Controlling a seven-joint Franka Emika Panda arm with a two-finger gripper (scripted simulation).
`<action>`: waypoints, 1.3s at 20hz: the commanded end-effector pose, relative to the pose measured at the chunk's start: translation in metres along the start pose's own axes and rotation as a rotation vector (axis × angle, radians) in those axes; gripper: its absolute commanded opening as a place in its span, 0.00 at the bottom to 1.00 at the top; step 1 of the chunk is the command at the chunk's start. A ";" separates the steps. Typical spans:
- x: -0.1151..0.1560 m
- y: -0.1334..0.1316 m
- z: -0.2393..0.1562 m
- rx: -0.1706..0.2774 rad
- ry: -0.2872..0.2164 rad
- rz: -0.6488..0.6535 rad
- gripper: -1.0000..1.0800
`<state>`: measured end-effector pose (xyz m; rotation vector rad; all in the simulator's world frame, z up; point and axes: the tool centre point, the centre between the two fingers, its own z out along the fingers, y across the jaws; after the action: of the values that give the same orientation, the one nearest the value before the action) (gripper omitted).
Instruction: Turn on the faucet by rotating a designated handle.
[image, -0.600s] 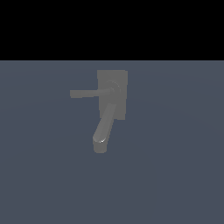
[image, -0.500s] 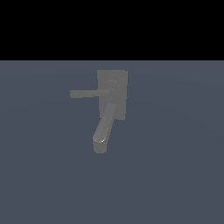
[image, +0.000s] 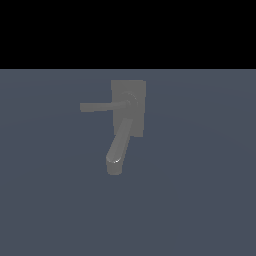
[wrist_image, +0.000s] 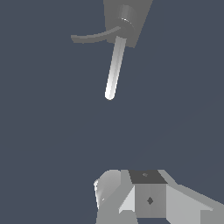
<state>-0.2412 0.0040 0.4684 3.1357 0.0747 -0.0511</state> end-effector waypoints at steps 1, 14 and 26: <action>0.002 0.004 0.003 -0.023 -0.010 -0.004 0.00; 0.023 0.041 0.031 -0.280 -0.114 -0.079 0.00; 0.053 0.079 0.054 -0.592 -0.235 -0.214 0.00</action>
<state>-0.1904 -0.0687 0.4157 2.5450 0.3279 -0.3159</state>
